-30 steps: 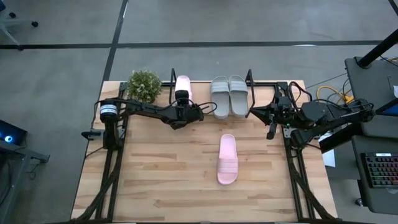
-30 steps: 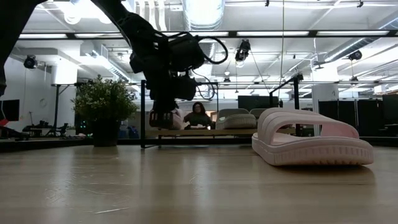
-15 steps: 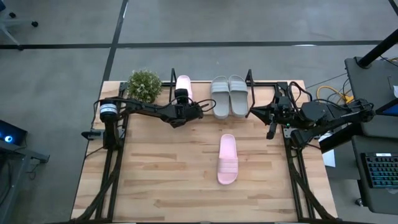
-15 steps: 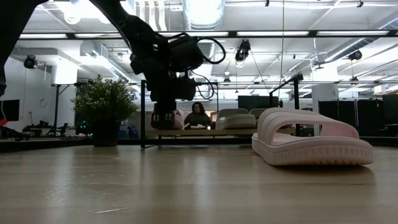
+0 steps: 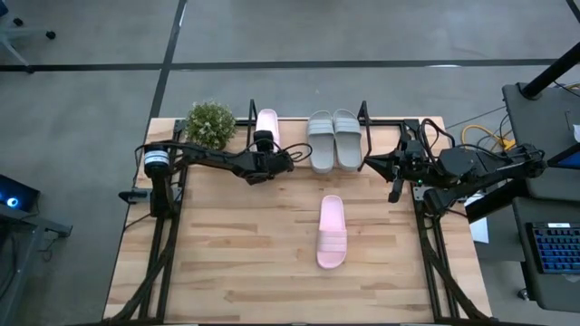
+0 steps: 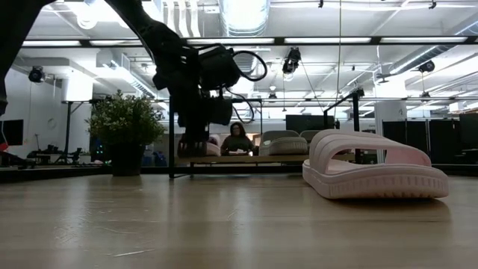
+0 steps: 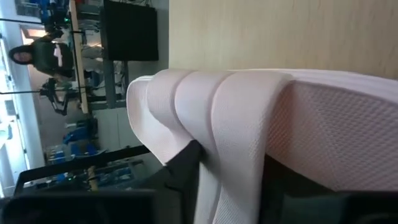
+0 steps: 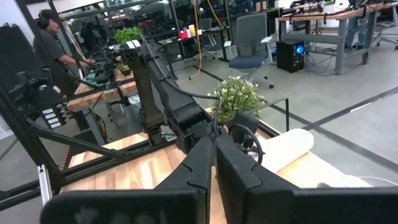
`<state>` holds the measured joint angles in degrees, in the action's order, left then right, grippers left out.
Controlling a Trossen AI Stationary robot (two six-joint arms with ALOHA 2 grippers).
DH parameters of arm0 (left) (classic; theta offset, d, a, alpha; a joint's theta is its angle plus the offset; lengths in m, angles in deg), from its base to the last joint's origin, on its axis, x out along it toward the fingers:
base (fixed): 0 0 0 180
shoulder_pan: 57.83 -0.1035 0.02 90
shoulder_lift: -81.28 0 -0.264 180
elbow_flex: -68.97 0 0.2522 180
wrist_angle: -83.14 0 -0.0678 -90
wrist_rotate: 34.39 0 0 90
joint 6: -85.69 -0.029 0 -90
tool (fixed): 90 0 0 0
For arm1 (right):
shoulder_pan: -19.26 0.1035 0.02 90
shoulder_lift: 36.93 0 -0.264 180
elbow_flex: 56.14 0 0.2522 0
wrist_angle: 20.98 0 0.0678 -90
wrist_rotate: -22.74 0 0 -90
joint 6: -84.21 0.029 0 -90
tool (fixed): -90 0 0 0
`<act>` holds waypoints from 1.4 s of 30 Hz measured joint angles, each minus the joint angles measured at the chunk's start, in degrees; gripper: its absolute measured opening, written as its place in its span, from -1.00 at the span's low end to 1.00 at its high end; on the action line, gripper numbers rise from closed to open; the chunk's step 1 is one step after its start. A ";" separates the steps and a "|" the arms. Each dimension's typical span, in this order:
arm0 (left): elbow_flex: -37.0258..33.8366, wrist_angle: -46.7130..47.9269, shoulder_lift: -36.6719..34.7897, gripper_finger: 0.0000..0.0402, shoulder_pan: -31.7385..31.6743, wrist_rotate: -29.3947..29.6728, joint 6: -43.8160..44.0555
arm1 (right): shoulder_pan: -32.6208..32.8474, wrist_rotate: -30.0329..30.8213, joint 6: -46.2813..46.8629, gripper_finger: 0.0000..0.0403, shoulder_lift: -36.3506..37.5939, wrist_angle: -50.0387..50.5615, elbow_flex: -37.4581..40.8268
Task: Pick and place slides into the shelf
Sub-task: Put the left pink slipper on the shelf, then put the pink slipper on the shelf
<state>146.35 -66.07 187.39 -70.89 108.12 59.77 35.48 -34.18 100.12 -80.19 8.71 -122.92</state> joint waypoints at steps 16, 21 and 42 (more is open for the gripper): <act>-0.94 3.04 -8.40 -0.05 0.02 -7.15 0.00 | -0.02 0.01 0.09 -0.94 0.02 0.13 0.00; -1.82 4.12 -10.21 -0.05 0.13 -9.26 0.07 | -0.02 -0.01 0.06 -0.94 0.00 0.12 0.00; -1.81 9.70 -14.65 -0.05 2.57 -13.71 0.07 | -0.02 -0.01 -0.05 -0.94 0.00 0.11 0.00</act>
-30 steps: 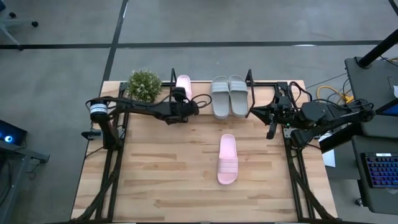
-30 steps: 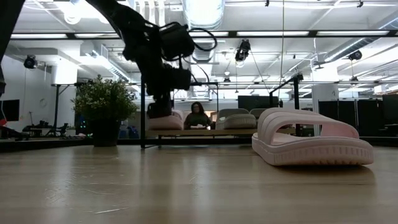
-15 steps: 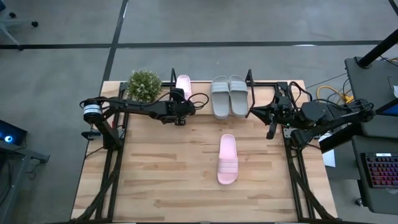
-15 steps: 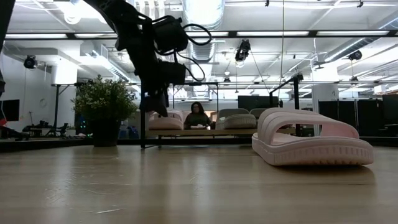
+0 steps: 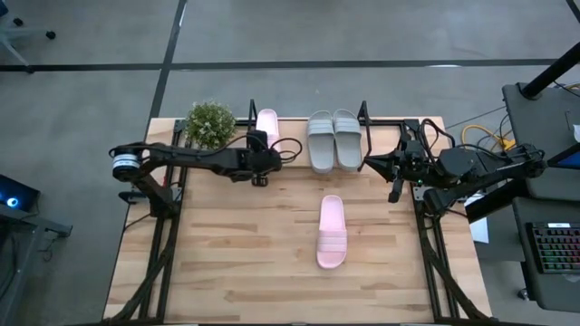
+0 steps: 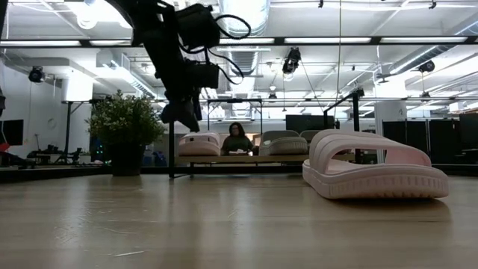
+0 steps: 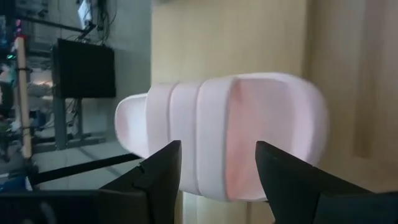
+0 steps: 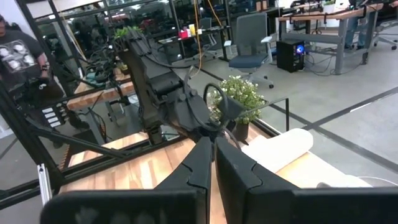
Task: Pick and place slides into the shelf
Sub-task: Put the pink slipper on the shelf
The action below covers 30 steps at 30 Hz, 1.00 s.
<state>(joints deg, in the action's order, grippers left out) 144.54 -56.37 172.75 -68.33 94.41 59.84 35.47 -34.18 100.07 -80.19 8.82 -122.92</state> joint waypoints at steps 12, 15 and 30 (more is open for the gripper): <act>0.09 -0.13 -7.37 -0.05 2.68 -8.44 0.48 | 0.00 -0.02 0.02 -0.94 0.00 0.02 0.00; 0.41 -1.00 -9.32 -0.05 5.17 -14.50 3.63 | 0.00 -0.02 0.02 -0.94 0.00 -0.01 0.00; 0.48 -14.12 -9.21 -0.06 22.16 -11.07 4.41 | 0.02 -0.04 0.17 -0.94 -0.02 0.05 0.00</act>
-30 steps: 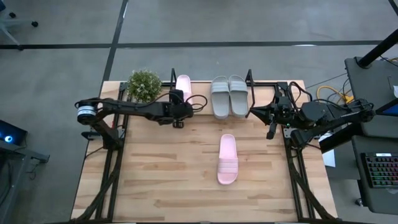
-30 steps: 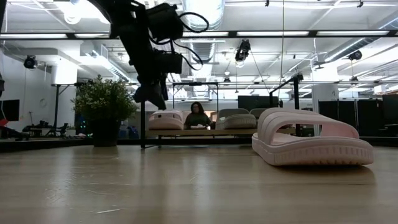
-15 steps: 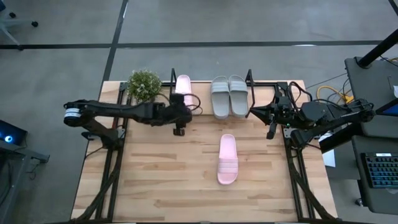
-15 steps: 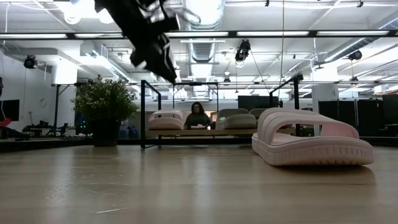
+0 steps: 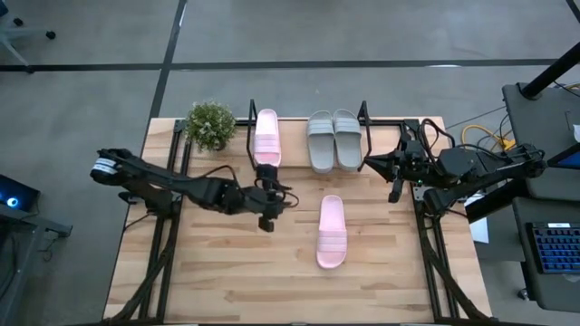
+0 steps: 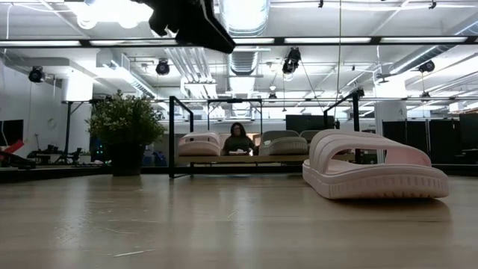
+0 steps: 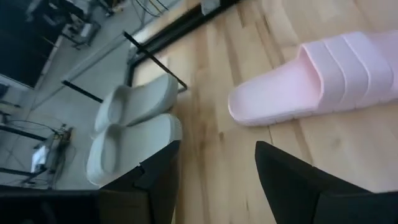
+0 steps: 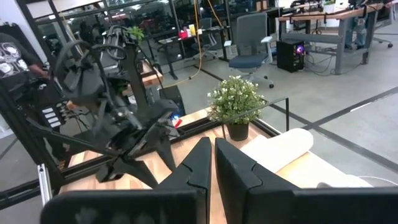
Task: Pick and place slides into the shelf
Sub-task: Put the pink slipper on the shelf
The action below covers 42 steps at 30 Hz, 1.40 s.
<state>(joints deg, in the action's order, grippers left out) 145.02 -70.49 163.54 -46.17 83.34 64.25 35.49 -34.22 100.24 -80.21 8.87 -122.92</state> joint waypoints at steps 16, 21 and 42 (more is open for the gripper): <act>3.41 -1.32 -6.97 -0.61 0.19 14.60 0.07 | 1.15 -12.44 3.56 -0.94 -1.89 -1.36 -0.07; 3.39 -0.95 -11.62 -0.95 0.05 14.58 1.89 | 3.38 -12.47 0.82 -0.94 -3.88 -2.46 -0.04; 2.95 3.61 -21.31 -0.99 -0.74 19.74 13.60 | 19.17 -10.81 -11.94 -0.24 -18.07 2.83 -18.87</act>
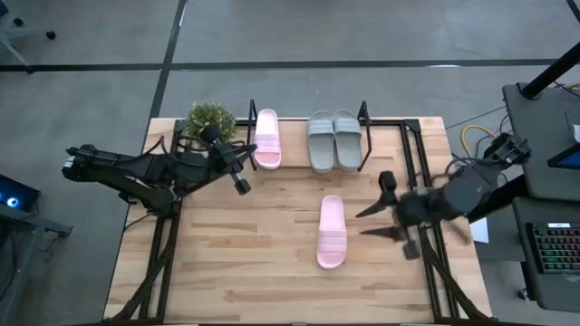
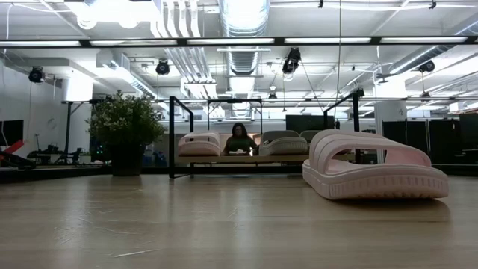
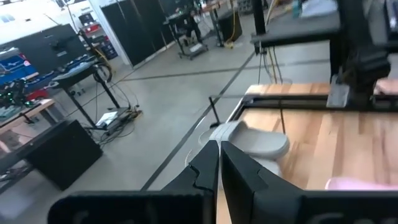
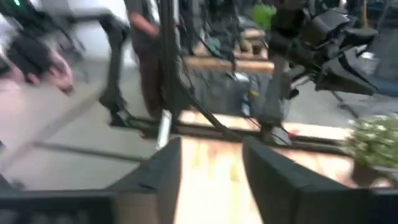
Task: Pick and place slides into the shelf
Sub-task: Put the pink slipper on the shelf
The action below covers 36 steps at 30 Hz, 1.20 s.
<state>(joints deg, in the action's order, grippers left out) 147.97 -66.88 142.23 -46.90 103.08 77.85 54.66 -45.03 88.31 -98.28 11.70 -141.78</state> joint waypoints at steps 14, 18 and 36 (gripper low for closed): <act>-0.11 11.45 -2.95 -0.99 -1.24 1.05 -0.06 | 0.70 13.58 22.25 0.32 -28.60 44.17 -31.37; -0.11 11.43 -4.90 -0.99 -1.24 1.05 -0.07 | 1.16 13.12 26.27 0.25 -34.87 47.63 -33.68; -2.10 11.86 -12.19 -0.99 -1.22 1.03 -3.09 | 3.21 9.17 39.92 0.16 -52.16 56.96 -32.09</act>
<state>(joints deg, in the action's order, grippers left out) 145.87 -55.02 130.04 -48.12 104.10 74.77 57.87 -35.86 128.23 -150.44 68.66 -173.87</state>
